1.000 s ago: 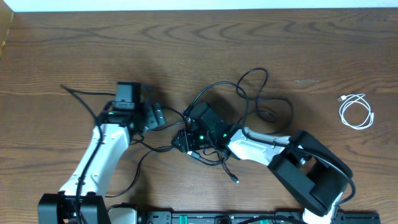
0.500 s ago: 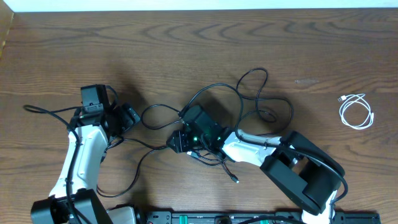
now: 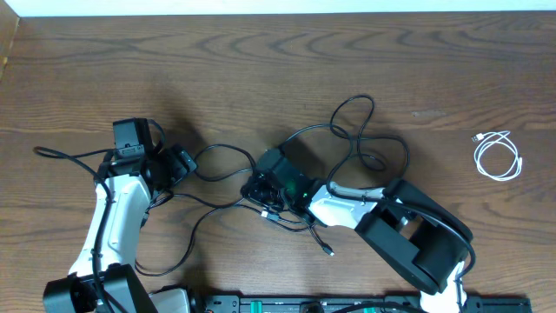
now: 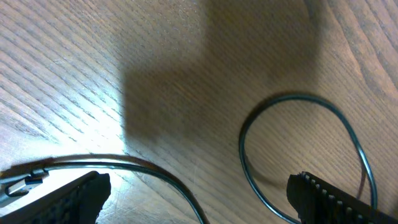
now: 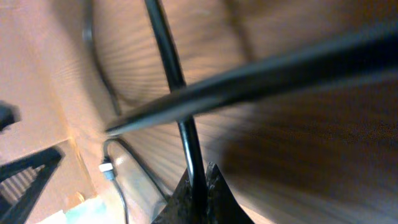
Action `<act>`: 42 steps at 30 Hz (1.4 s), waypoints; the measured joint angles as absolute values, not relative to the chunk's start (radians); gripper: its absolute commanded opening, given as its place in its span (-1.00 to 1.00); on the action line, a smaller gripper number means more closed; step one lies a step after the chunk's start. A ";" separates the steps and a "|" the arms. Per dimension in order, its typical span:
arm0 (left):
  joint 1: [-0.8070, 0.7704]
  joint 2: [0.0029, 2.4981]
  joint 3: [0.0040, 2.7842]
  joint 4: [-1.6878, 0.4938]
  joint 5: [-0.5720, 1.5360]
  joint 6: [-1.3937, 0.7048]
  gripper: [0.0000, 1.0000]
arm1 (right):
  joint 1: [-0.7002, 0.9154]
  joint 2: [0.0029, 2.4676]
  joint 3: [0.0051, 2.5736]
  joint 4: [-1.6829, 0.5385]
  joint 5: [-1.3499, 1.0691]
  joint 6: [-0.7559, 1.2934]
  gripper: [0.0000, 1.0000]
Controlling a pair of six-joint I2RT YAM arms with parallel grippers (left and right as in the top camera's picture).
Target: Untangle cables
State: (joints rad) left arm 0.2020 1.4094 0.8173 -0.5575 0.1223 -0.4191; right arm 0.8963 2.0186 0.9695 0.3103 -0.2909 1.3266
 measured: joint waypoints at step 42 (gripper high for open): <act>0.202 1.409 0.817 -0.558 0.125 -0.419 0.91 | 0.415 1.140 1.399 -0.411 -0.344 0.502 -0.98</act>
State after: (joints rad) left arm 0.2020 1.4094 0.8173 -0.5575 0.1253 -0.4194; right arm 0.4149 1.1404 1.3991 -0.4110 -0.3435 0.5018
